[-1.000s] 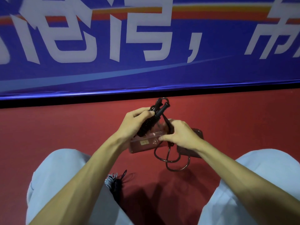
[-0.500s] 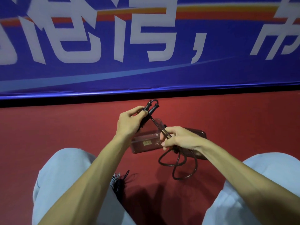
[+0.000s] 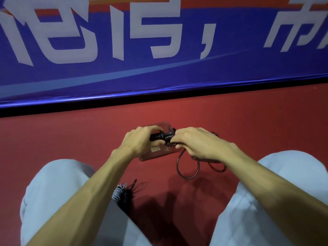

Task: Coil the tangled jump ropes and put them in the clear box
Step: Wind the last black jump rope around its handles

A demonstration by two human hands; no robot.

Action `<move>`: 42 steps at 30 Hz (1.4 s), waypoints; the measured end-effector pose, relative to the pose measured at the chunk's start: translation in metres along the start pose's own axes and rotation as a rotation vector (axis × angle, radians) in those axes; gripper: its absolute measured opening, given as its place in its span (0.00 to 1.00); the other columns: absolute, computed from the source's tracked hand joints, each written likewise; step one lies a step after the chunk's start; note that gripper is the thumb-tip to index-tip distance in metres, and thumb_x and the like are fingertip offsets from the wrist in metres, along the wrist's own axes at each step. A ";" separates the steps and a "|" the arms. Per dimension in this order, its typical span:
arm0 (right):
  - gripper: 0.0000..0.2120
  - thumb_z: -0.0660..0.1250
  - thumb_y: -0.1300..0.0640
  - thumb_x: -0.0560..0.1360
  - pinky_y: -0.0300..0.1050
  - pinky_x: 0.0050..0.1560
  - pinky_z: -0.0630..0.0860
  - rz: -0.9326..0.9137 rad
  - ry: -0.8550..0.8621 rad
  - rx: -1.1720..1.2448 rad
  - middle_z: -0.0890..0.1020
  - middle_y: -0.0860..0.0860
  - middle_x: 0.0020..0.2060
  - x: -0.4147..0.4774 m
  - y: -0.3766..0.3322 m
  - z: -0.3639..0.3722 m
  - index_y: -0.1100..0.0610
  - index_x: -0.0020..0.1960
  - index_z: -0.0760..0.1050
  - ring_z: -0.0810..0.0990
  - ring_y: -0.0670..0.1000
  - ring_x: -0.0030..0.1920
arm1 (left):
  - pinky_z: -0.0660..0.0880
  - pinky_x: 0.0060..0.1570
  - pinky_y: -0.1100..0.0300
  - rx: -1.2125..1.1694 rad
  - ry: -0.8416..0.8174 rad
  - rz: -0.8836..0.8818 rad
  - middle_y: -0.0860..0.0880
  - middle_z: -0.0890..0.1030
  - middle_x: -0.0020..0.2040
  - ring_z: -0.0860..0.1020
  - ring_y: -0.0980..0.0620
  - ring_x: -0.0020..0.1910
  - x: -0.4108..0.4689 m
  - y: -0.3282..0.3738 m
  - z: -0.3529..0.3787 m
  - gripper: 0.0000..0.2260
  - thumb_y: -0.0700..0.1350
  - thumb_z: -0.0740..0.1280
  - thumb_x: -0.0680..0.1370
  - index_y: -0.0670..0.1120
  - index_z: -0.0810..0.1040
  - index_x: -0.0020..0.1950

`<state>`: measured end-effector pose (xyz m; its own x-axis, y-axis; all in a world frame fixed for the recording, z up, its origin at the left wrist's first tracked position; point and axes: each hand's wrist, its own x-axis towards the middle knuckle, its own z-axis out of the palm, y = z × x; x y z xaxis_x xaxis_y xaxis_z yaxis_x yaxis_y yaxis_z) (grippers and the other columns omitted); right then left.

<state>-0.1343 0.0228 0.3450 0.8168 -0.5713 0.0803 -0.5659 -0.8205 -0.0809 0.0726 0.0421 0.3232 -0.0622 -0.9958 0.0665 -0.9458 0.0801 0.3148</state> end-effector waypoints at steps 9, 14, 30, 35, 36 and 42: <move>0.06 0.68 0.57 0.75 0.47 0.41 0.74 0.016 0.149 0.071 0.81 0.45 0.44 0.001 0.005 0.002 0.50 0.51 0.81 0.79 0.50 0.48 | 0.68 0.39 0.57 0.072 -0.188 0.236 0.55 0.79 0.45 0.77 0.50 0.46 -0.011 0.011 0.011 0.13 0.52 0.67 0.73 0.57 0.72 0.56; 0.06 0.70 0.59 0.74 0.47 0.41 0.75 0.045 0.210 0.155 0.80 0.45 0.42 0.001 0.012 0.002 0.53 0.50 0.81 0.79 0.49 0.44 | 0.72 0.44 0.55 0.088 -0.181 0.232 0.58 0.80 0.45 0.78 0.53 0.47 -0.014 0.015 0.006 0.26 0.74 0.64 0.67 0.66 0.72 0.62; 0.03 0.69 0.56 0.69 0.45 0.42 0.70 0.055 0.345 -0.036 0.79 0.48 0.32 0.005 0.036 0.027 0.55 0.38 0.80 0.78 0.54 0.37 | 0.67 0.27 0.65 -0.737 -0.325 0.250 0.51 0.77 0.31 0.71 0.56 0.27 -0.031 0.022 -0.033 0.04 0.46 0.70 0.72 0.49 0.84 0.43; 0.04 0.75 0.60 0.70 0.35 0.38 0.70 0.320 0.451 0.505 0.80 0.44 0.30 0.011 0.025 0.030 0.53 0.39 0.81 0.76 0.38 0.33 | 0.68 0.23 0.65 -1.060 0.069 -0.008 0.47 0.76 0.30 0.73 0.52 0.23 -0.028 0.018 -0.043 0.08 0.42 0.66 0.77 0.47 0.80 0.38; 0.04 0.75 0.59 0.70 0.33 0.37 0.69 0.325 0.451 0.535 0.80 0.45 0.31 0.011 0.020 0.030 0.53 0.39 0.81 0.75 0.38 0.33 | 0.69 0.24 0.63 -1.109 0.133 -0.100 0.44 0.76 0.32 0.72 0.49 0.23 -0.027 0.018 -0.043 0.09 0.44 0.66 0.77 0.46 0.79 0.38; 0.03 0.66 0.57 0.74 0.46 0.39 0.73 0.323 0.398 0.596 0.80 0.49 0.33 0.010 0.001 0.037 0.51 0.42 0.75 0.75 0.47 0.32 | 0.68 0.25 0.61 -1.333 0.241 -0.472 0.43 0.76 0.31 0.72 0.48 0.22 -0.017 0.019 -0.038 0.13 0.53 0.64 0.75 0.43 0.76 0.43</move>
<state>-0.1231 0.0170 0.3088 0.4573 -0.8362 0.3027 -0.5209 -0.5277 -0.6710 0.0682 0.0622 0.3639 0.3500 -0.9195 -0.1787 0.1452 -0.1352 0.9801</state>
